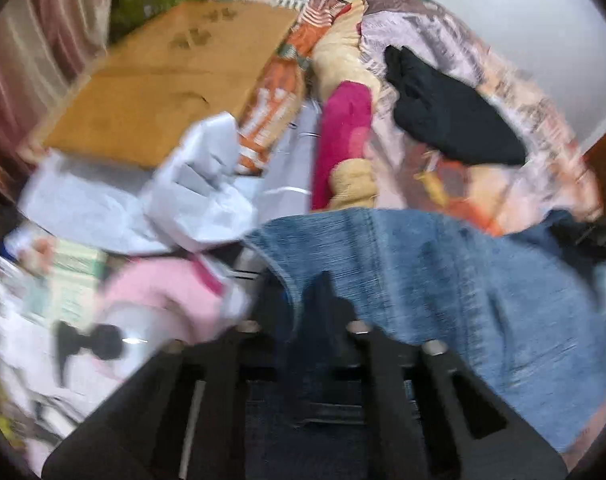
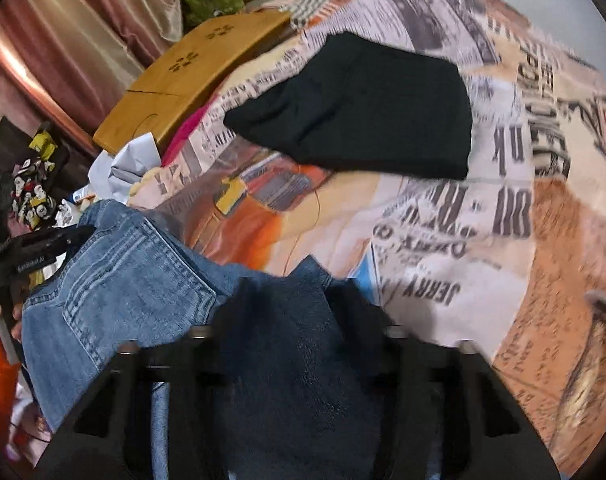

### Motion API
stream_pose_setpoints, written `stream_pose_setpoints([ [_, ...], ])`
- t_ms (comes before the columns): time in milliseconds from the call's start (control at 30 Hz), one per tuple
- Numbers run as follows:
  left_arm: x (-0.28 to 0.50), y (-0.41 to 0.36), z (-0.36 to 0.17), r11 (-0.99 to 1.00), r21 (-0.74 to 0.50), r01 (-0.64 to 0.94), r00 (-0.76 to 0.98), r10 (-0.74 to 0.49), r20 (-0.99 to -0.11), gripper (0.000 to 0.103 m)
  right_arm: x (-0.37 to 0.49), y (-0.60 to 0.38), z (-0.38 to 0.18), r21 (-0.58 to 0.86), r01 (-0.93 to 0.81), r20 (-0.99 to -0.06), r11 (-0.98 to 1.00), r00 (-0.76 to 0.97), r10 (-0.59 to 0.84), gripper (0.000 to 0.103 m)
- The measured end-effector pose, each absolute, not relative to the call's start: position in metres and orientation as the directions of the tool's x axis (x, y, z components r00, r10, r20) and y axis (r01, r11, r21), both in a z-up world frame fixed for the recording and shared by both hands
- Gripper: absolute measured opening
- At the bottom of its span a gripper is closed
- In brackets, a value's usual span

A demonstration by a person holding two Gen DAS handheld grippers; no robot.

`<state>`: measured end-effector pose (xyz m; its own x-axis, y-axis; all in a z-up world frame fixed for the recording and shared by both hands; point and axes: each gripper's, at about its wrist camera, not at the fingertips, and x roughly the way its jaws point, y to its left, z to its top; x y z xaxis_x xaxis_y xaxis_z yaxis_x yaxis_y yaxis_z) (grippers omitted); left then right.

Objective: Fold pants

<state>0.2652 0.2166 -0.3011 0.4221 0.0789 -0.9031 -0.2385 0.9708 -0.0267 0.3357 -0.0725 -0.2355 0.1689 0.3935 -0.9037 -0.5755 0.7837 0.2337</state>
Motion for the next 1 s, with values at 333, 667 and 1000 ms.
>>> stream_pose_setpoints([
  [333, 0.247, 0.217, -0.281, 0.95, 0.151, -0.274, 0.486, 0.273, -0.83, 0.005, 0.308, -0.075, -0.195, 0.11, -0.633, -0.829, 0.767, 0.367, 0.421, 0.015],
  [667, 0.239, 0.211, -0.295, 0.955, 0.201, -0.219, 0.405, 0.277, -0.871, 0.024, 0.299, -0.082, -0.183, 0.019, -0.597, -0.841, 0.802, 0.424, 0.336, 0.017],
  [1000, 0.194, 0.233, -0.248, 0.941, -0.13, -0.312, 0.435, 0.02, -0.9, 0.077, 0.255, -0.125, -0.153, 0.056, -0.604, -0.816, 0.795, 0.431, 0.385, 0.041],
])
